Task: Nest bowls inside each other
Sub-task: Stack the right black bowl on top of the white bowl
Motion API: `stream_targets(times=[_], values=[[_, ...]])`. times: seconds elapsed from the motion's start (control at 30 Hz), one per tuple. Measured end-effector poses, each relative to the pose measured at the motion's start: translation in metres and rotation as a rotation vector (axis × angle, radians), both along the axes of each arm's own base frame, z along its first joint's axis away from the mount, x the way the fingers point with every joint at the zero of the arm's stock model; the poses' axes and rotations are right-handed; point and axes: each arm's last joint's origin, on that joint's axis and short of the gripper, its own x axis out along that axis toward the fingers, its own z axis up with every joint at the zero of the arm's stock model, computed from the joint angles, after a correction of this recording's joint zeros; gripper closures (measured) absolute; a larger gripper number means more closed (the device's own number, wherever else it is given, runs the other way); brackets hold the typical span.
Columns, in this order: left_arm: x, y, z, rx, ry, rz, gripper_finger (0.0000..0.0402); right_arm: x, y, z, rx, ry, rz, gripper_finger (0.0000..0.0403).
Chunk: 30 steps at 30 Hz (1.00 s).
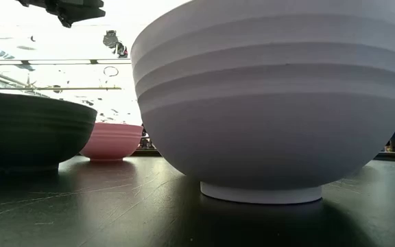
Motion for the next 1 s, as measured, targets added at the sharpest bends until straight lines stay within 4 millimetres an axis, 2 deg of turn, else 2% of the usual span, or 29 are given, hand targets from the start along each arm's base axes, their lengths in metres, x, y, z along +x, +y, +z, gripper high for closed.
stream_targets(times=[0.5,1.0], values=[[0.0,0.0,-0.002,-0.006,0.025,-0.004,0.0206,0.027,-0.012,-0.01,0.183,0.121,0.085,0.0275],[0.0,-0.001,-0.003,-0.012,0.024,-0.046,0.0206,0.039,-0.015,-0.026,0.234,0.22,0.122,0.0275]])
